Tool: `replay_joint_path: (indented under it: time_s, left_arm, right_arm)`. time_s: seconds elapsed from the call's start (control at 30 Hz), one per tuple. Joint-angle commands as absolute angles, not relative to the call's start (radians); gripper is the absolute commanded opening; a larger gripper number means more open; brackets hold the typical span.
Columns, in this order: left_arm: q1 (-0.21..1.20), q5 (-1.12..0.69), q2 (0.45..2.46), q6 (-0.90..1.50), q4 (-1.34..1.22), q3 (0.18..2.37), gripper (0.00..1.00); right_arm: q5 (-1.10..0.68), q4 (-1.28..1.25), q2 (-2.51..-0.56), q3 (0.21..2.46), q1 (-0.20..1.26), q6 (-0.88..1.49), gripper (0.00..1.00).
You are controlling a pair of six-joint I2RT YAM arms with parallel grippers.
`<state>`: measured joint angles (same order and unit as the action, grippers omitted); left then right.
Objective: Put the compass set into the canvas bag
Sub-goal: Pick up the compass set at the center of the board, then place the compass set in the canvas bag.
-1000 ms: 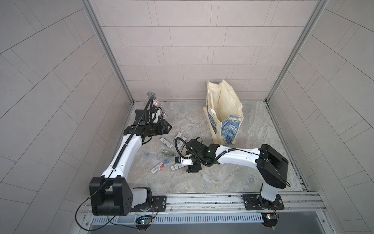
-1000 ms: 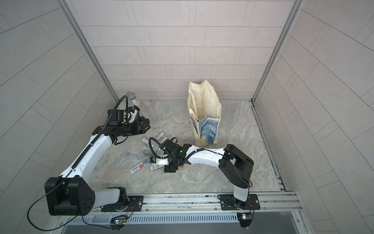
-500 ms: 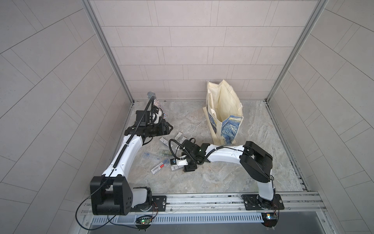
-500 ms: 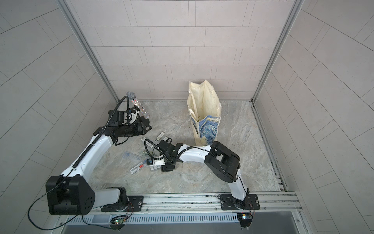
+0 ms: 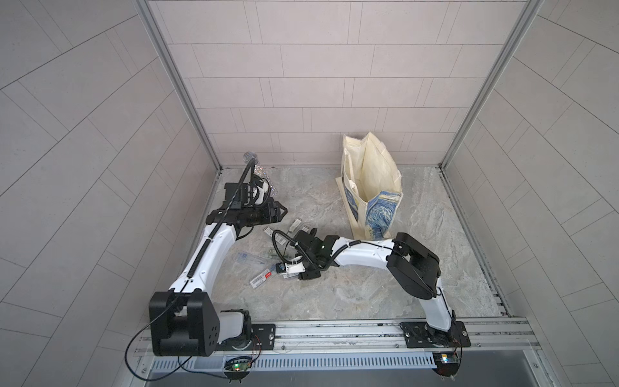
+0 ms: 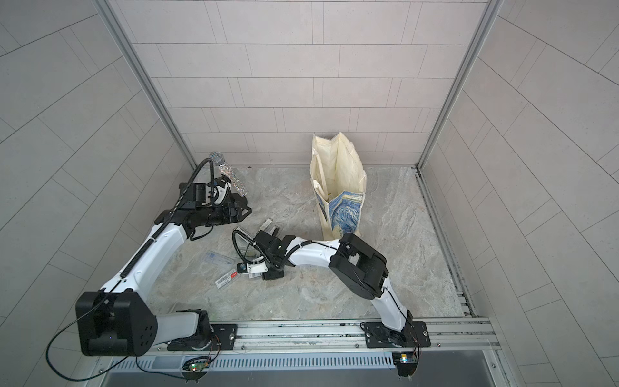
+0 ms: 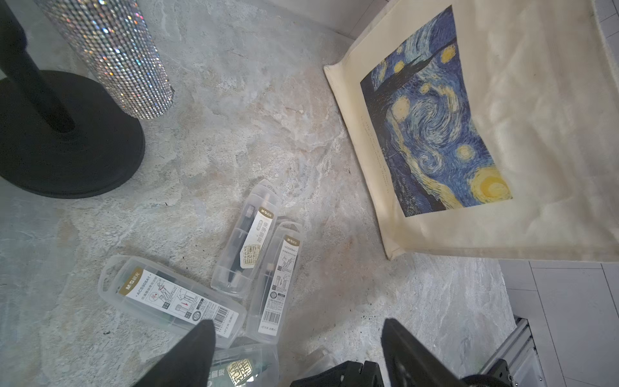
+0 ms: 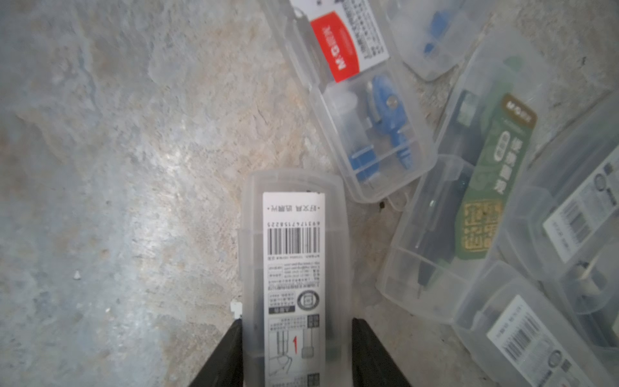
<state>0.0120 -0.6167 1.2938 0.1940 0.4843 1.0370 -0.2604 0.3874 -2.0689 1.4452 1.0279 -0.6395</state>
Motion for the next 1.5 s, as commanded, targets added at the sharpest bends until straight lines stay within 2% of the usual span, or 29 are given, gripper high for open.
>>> replay_joint_path:
  time_s: [0.0, 0.2, 0.37, 0.5, 0.7, 0.9, 1.1, 1.23, 1.33, 1.47]
  left_arm:
    - [0.005, -0.629, 1.274, 0.202, 0.471, 1.024, 0.84]
    - [0.005, -0.628, 1.270, 0.201, 0.471, 1.027, 0.84]
    - [0.005, -0.632, 1.258, 0.201, 0.460, 1.021, 0.84]
    - [0.005, -0.633, 1.255, 0.201, 0.460, 1.020, 0.84]
    - [0.005, -0.638, 1.252, 0.207, 0.456, 1.019, 0.84]
    - [0.005, -0.678, 1.253, 0.217, 0.437, 1.018, 0.84]
    - [0.006, -0.755, 1.244, 0.259, 0.380, 1.015, 0.83]
    - [0.006, -0.794, 1.227, 0.262, 0.376, 1.030, 0.83]
    - [0.023, -0.821, 1.202, 0.254, 0.365, 1.035, 0.81]
    - [0.094, -0.805, 1.168, 0.238, 0.342, 1.052, 0.81]
  right_arm:
    - [-0.219, 0.517, -2.082, 1.456, 1.034, -0.623, 0.47]
    - [-0.195, 0.565, -2.086, 1.432, 1.031, -0.546, 0.60]
    - [-0.202, 0.593, -2.124, 1.460, 1.024, -0.518, 0.61]
    - [-0.204, 0.595, -2.147, 1.484, 1.017, -0.520, 0.52]
    - [-0.155, 0.603, -2.097, 1.465, 1.005, -0.524, 0.28]
    - [-0.124, 0.572, -1.908, 1.378, 1.006, -0.487, 0.17]
    - [-0.051, 0.613, -1.670, 1.348, 0.999, -0.373, 0.01]
    - [0.081, 0.608, -1.503, 1.358, 0.984, -0.261, 0.00]
    - [0.142, 0.601, -1.402, 1.411, 0.911, -0.136, 0.00]
    - [0.282, 0.702, -1.400, 1.596, 0.835, -0.007, 0.00]
